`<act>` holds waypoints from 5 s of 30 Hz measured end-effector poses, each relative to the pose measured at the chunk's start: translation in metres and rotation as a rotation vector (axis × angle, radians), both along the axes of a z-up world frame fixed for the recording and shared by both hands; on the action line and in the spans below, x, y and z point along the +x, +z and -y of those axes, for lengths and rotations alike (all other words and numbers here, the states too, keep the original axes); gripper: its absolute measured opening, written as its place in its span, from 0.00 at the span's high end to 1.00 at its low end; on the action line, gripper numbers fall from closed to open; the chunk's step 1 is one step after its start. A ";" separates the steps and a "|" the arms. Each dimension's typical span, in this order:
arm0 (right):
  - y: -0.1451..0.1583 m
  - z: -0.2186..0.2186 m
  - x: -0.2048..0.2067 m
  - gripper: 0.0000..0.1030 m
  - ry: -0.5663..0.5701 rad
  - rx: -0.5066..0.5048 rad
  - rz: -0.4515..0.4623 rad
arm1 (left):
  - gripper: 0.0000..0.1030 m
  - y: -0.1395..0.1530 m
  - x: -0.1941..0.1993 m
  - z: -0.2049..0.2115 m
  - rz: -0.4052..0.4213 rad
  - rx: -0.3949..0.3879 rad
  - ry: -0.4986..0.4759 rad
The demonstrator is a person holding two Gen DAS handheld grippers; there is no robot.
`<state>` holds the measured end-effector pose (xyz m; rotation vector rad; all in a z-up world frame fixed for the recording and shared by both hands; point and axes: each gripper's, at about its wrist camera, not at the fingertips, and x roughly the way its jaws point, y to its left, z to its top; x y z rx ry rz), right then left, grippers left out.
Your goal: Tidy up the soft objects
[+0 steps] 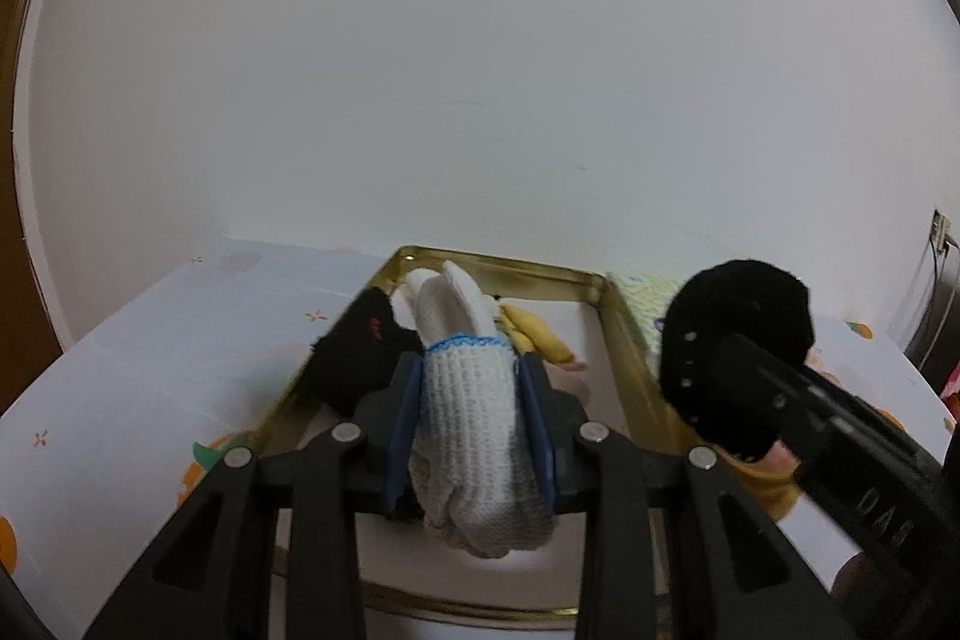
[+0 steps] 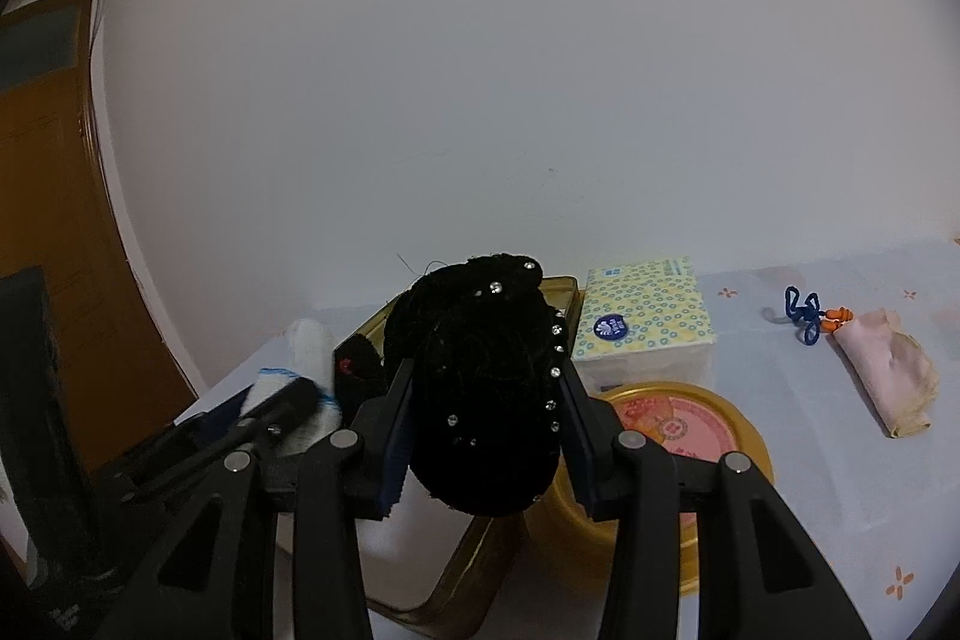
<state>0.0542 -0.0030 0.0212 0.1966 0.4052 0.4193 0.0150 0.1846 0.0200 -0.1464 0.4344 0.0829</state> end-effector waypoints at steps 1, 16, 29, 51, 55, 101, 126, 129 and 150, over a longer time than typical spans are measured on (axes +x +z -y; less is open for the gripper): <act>0.001 0.000 0.003 0.55 -0.004 0.002 0.002 | 0.69 0.000 0.002 -0.002 -0.001 -0.002 0.001; 0.025 -0.027 0.097 0.55 -0.007 0.043 -0.117 | 0.69 0.017 0.082 0.004 -0.122 0.032 0.030; 0.016 -0.051 0.134 0.33 0.107 -0.017 -0.210 | 0.11 -0.006 0.105 -0.007 -0.275 0.002 0.086; 0.026 -0.015 0.020 0.15 -0.143 -0.001 0.158 | 0.00 0.012 0.053 0.002 0.004 0.043 0.181; 0.022 -0.008 0.012 0.15 -0.161 -0.008 0.154 | 0.01 0.015 0.047 0.007 0.046 0.083 0.198; 0.006 0.059 -0.051 0.15 -0.197 -0.151 0.141 | 0.00 0.008 -0.020 0.074 0.138 0.130 0.080; 0.005 0.187 -0.035 0.15 -0.444 -0.264 0.060 | 0.00 0.010 -0.024 0.160 0.126 0.114 -0.082; 0.003 0.203 -0.023 0.15 -0.467 -0.259 0.012 | 0.00 0.010 -0.022 0.177 0.123 0.109 -0.100; -0.050 0.185 0.106 0.71 -0.141 -0.329 -0.428 | 0.00 0.006 -0.007 0.227 0.057 0.144 -0.167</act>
